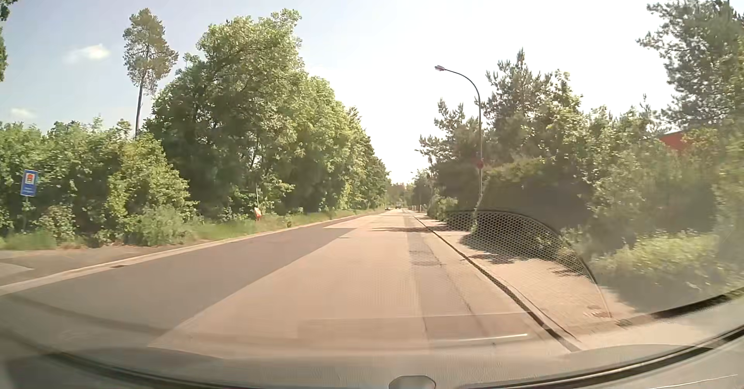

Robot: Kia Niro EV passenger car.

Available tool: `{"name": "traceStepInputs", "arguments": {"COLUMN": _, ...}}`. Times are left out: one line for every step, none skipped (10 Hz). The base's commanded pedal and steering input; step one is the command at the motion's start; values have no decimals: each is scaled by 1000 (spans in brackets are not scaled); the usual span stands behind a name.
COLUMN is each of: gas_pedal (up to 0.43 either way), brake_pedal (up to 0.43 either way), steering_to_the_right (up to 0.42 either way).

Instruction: Follow the waypoints while adhering to traffic rules and regulations

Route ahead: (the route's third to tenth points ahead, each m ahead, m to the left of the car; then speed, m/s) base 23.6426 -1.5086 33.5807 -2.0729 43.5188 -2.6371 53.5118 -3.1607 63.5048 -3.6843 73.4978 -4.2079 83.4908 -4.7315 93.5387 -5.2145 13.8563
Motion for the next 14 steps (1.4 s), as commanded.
{"name": "traceStepInputs", "arguments": {"gas_pedal": 150, "brake_pedal": 0, "steering_to_the_right": 8}}
{"name": "traceStepInputs", "arguments": {"gas_pedal": 150, "brake_pedal": 0, "steering_to_the_right": 6}}
{"name": "traceStepInputs", "arguments": {"gas_pedal": 150, "brake_pedal": 0, "steering_to_the_right": 6}}
{"name": "traceStepInputs", "arguments": {"gas_pedal": 150, "brake_pedal": 0, "steering_to_the_right": 6}}
{"name": "traceStepInputs", "arguments": {"gas_pedal": 150, "brake_pedal": 0, "steering_to_the_right": 7}}
{"name": "traceStepInputs", "arguments": {"gas_pedal": 150, "brake_pedal": 0, "steering_to_the_right": 7}}
{"name": "traceStepInputs", "arguments": {"gas_pedal": 150, "brake_pedal": 0, "steering_to_the_right": 8}}
{"name": "traceStepInputs", "arguments": {"gas_pedal": 150, "brake_pedal": 0, "steering_to_the_right": 8}}
{"name": "traceStepInputs", "arguments": {"gas_pedal": 150, "brake_pedal": 0, "steering_to_the_right": 9}}
{"name": "traceStepInputs", "arguments": {"gas_pedal": 150, "brake_pedal": 0, "steering_to_the_right": 8}}
{"name": "traceStepInputs", "arguments": {"gas_pedal": 150, "brake_pedal": 0, "steering_to_the_right": 8}}
{"name": "traceStepInputs", "arguments": {"gas_pedal": 150, "brake_pedal": 0, "steering_to_the_right": 8}}
{"name": "traceStepInputs", "arguments": {"gas_pedal": 150, "brake_pedal": 0, "steering_to_the_right": 8}}
{"name": "traceStepInputs", "arguments": {"gas_pedal": 150, "brake_pedal": 0, "steering_to_the_right": 8}}
